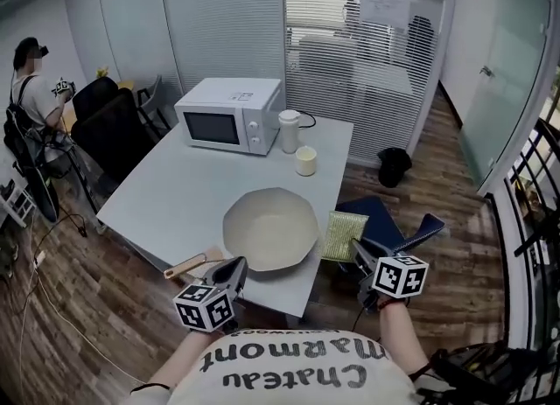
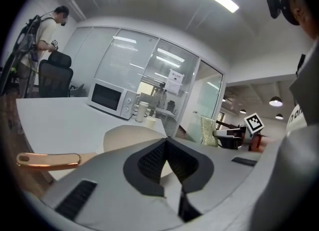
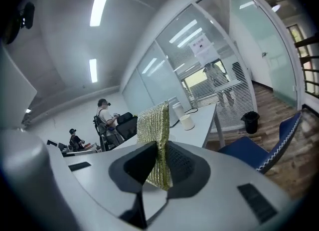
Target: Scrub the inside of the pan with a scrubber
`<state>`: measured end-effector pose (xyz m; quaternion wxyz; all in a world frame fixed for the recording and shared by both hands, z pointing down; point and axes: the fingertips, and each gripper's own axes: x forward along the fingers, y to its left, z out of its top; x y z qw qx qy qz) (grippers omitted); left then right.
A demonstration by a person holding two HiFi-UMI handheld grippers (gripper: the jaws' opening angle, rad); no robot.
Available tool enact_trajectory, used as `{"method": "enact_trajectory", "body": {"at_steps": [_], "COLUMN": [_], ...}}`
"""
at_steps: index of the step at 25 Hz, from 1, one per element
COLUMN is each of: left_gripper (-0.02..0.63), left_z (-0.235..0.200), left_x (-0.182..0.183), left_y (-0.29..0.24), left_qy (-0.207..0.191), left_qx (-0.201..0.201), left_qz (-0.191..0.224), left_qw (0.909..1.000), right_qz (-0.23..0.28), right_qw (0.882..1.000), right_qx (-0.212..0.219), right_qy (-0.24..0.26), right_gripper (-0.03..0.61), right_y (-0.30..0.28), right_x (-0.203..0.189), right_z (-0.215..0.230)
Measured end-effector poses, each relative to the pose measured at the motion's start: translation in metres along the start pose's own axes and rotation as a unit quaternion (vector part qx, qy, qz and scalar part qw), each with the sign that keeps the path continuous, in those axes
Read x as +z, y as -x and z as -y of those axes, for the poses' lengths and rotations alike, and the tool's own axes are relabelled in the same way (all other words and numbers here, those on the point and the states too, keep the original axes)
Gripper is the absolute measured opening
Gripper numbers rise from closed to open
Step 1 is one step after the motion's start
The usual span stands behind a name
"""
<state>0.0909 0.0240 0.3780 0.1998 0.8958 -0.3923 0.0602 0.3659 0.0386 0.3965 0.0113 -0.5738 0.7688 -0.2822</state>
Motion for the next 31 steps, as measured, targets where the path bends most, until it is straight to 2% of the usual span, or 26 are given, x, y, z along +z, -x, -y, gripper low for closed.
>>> {"method": "enact_trajectory", "body": {"at_steps": [4,11,15,20,31], "left_gripper": [-0.008,-0.008,-0.008,-0.008,-0.008], "left_z": [0.040,0.078,0.079,0.075,0.083], "left_x": [-0.021,-0.062,-0.076,-0.073,-0.082], "left_y": [0.006,0.024,0.039,0.049,0.049], "left_qy": [-0.023,0.002,0.008,0.013,0.005], "left_qx": [0.014,0.031,0.048,0.064,0.060], "left_qz": [0.009,0.006,0.006,0.009,0.004], "left_qw": [0.9996,0.9995,0.9988,0.9979,0.9982], "right_qz": [-0.015,-0.041,-0.044,-0.055,-0.057], "right_qw": [0.999,0.998,0.998,0.997,0.997], "right_qx": [0.032,0.049,0.052,0.056,0.056], "right_qy": [-0.015,-0.003,0.011,0.018,0.018], "right_gripper": [0.066,0.066,0.066,0.066,0.066], "right_y": [0.028,0.054,0.057,0.057,0.063], "right_x": [-0.017,-0.031,-0.039,-0.044,-0.053], "right_z": [0.017,0.027,0.025,0.021,0.025]}}
